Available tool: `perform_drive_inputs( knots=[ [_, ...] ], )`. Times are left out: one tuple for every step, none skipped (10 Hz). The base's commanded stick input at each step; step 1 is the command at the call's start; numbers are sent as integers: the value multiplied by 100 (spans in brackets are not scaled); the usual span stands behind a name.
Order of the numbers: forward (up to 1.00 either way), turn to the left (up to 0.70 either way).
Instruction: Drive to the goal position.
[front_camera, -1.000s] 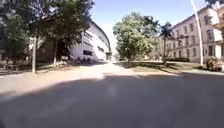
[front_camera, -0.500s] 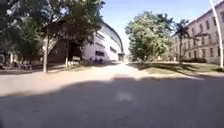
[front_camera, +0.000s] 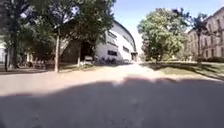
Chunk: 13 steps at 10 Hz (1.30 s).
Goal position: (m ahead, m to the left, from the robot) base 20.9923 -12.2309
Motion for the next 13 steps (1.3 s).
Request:
perform_drive_inputs(
  knots=[
    [70, 0],
    [70, 0],
    [70, 0],
    [70, 0],
    [70, 0],
    [70, 0],
    [70, 0],
    [70, 0],
    [70, 0],
    [70, 0],
    [70, 7],
    [70, 26],
    [70, 33]
  ],
)
